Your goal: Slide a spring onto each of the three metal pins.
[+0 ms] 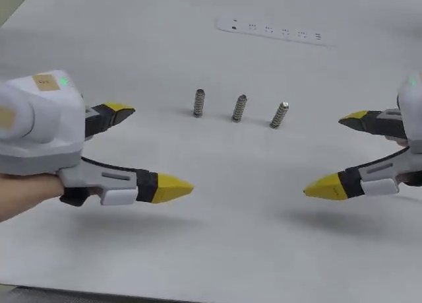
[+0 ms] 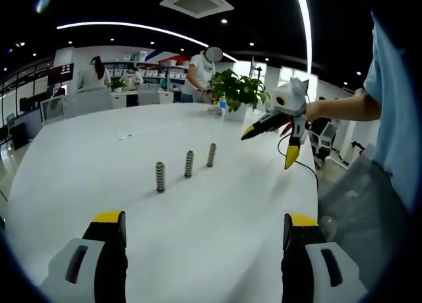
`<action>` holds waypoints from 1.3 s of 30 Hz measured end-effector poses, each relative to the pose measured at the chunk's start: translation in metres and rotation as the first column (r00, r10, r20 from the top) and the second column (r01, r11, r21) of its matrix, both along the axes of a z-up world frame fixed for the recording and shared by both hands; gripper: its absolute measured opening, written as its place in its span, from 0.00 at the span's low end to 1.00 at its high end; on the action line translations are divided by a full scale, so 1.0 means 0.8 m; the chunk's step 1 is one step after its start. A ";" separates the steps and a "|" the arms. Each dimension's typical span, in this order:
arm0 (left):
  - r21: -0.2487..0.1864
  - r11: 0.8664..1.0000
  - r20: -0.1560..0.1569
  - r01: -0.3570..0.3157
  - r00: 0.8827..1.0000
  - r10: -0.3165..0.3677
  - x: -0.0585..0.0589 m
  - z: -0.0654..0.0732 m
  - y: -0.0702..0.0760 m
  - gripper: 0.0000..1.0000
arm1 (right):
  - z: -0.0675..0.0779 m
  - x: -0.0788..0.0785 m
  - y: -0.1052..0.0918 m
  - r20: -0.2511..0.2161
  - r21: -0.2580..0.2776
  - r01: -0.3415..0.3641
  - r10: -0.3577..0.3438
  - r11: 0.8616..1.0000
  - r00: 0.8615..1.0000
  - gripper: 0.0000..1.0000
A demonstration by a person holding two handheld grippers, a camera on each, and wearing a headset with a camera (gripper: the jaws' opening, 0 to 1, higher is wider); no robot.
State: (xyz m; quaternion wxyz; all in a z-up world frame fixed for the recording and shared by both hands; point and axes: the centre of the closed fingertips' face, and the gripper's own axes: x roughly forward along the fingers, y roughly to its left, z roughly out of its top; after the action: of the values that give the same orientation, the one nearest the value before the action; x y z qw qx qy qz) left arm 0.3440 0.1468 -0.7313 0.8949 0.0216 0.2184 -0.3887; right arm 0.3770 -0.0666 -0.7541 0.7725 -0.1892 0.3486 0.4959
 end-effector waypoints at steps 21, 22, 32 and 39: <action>0.020 1.000 0.013 -0.016 1.000 0.015 -0.022 0.016 -0.004 0.96 | 0.027 -0.048 -0.035 0.006 0.193 0.258 -0.264 0.947 0.965 0.98; 0.022 1.000 0.012 -0.017 1.000 0.016 -0.023 0.017 -0.005 0.96 | 0.026 -0.049 -0.036 0.009 0.191 0.260 -0.266 0.947 0.964 0.97; 0.035 0.999 0.013 -0.012 1.000 0.011 -0.035 0.028 -0.005 0.96 | 0.035 -0.070 -0.053 0.018 0.234 0.312 -0.325 0.921 0.946 0.98; 0.036 0.999 0.033 -0.035 0.999 0.034 -0.032 0.038 -0.004 0.96 | 0.029 -0.089 -0.057 -0.008 0.231 0.329 -0.337 0.916 0.942 0.97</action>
State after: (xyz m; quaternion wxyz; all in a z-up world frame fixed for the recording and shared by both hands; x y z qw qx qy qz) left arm 0.3185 0.1439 -0.7009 0.9043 0.0402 0.2113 -0.3689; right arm 0.3060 -0.1126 -0.7306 0.8676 -0.0447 0.3040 0.3909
